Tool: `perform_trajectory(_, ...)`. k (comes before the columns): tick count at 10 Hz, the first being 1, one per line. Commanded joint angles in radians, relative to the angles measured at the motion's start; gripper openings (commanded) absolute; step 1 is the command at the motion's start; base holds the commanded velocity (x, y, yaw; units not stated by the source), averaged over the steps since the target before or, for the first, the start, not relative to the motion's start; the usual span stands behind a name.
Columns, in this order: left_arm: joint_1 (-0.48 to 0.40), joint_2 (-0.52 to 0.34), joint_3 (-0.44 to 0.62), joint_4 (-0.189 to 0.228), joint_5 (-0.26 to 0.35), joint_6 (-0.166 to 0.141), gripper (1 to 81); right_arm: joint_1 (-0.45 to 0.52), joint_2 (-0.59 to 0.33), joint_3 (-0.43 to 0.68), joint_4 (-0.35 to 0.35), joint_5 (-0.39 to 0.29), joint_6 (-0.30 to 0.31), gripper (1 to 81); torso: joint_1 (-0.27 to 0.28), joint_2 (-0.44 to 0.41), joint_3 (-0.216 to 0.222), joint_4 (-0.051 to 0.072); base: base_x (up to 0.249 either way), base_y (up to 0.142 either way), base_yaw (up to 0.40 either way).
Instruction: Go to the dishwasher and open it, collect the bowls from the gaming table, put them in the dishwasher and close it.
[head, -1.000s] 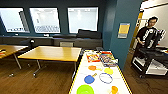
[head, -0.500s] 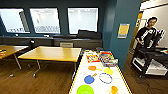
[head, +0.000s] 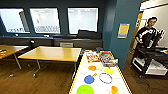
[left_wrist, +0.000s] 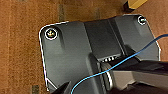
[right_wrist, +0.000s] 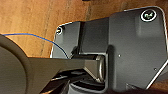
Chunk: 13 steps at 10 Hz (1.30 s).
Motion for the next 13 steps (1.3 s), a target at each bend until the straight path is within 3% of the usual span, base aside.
perform_trajectory(1, -0.042, -0.001, 0.003, 0.000, 0.051, 0.000, 81.1, 0.009, -0.468, 0.438, 0.026, 0.070, 0.022, 81.1, 0.000, 0.000, 0.000, 0.000, 0.000, 0.000, 0.000)
perform_trajectory(3, -0.042, 0.004, 0.003, -0.001, 0.051, 0.000, 81.1, 0.037, -0.628, 0.595, 0.041, 0.116, 0.023, 81.1, 0.000, 0.000, 0.000, 0.000, 0.000, 0.000, 0.000)
perform_trajectory(5, -0.042, 0.007, 0.003, -0.001, 0.051, -0.001, 81.1, 0.093, -0.808, 0.782, 0.060, 0.121, 0.024, 81.1, 0.000, 0.000, 0.000, 0.000, 0.000, 0.000, 0.000)
perform_trajectory(7, -0.042, 0.007, 0.003, -0.001, 0.051, -0.001, 81.1, 0.159, -0.945, 0.916, 0.081, 0.121, 0.024, 81.1, 0.000, 0.000, -0.038, 0.000, 0.000, 0.000, 0.000)
perform_trajectory(9, -0.042, 0.008, 0.003, -0.001, 0.051, 0.000, 81.1, 0.235, -1.070, 1.015, 0.109, 0.113, 0.022, 81.1, -0.001, 0.000, -0.084, 0.000, 0.000, 0.000, 0.000)
perform_trajectory(13, -0.043, 0.008, 0.003, -0.004, 0.042, -0.003, 81.1, 0.394, -1.219, 1.091, 0.178, 0.069, 0.024, 81.1, 0.000, 0.000, -0.177, 0.000, 0.000, 0.000, 0.000)
